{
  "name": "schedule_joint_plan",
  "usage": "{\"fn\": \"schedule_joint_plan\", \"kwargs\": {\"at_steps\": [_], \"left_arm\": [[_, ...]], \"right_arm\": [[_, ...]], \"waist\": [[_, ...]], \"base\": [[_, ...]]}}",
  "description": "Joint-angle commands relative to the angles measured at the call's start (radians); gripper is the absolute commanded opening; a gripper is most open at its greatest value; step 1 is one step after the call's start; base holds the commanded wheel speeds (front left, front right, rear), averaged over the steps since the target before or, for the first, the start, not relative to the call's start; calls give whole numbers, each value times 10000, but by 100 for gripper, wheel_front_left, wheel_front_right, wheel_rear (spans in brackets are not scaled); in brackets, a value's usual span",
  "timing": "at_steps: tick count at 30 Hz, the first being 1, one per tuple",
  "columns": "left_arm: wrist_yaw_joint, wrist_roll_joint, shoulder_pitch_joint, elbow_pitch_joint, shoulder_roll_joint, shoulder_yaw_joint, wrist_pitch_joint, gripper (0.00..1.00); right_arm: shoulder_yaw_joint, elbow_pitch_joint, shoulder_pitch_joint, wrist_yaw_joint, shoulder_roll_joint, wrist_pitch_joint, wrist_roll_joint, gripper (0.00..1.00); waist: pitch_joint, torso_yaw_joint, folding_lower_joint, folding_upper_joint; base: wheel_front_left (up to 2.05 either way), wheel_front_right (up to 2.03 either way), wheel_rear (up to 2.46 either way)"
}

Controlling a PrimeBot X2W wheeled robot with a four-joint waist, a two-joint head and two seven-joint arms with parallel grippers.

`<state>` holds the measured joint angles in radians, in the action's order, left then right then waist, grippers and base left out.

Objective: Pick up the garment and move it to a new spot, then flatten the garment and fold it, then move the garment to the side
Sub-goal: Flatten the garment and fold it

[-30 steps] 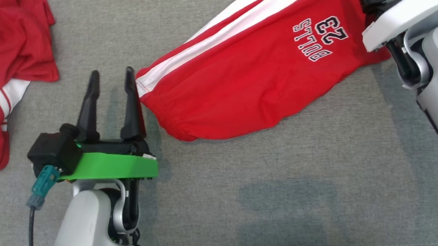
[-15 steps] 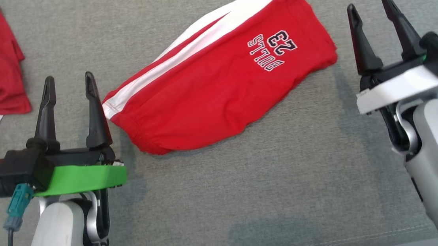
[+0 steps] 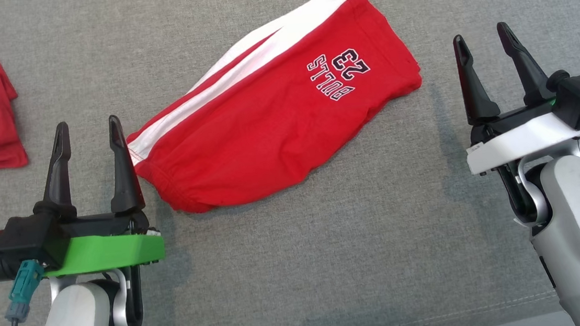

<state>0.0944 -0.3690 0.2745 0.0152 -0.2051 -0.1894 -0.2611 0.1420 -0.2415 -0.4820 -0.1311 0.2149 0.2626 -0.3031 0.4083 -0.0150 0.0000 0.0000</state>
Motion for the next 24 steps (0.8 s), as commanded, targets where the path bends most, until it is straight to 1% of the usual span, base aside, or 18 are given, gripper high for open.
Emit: {"fn": "schedule_joint_plan", "kwargs": {"at_steps": [1,6,10,18,24], "left_arm": [[25,-3,-43,-13,-59,-1,-42,100],[31,6,62,-27,-18,-64,-43,100],[-12,38,266,-72,36,-164,-27,100],[-136,112,739,-16,239,-300,-37,100],[-242,204,739,13,441,-169,-41,100]], "right_arm": [[-5,-39,54,7,27,37,-35,100],[165,-507,-298,7,198,37,-321,100],[690,-1252,-925,7,417,36,-480,100],[1710,-3328,-2067,7,720,13,-901,100],[2462,-4685,-2356,4,574,-79,-1546,100]], "waist": [[-1,27,0,0],[33,115,0,0],[292,306,0,0],[787,872,0,0],[816,1064,0,0]], "base": [[0,0,0],[0,0,0],[0,0,0],[0,0,0],[0,0,0]]}}
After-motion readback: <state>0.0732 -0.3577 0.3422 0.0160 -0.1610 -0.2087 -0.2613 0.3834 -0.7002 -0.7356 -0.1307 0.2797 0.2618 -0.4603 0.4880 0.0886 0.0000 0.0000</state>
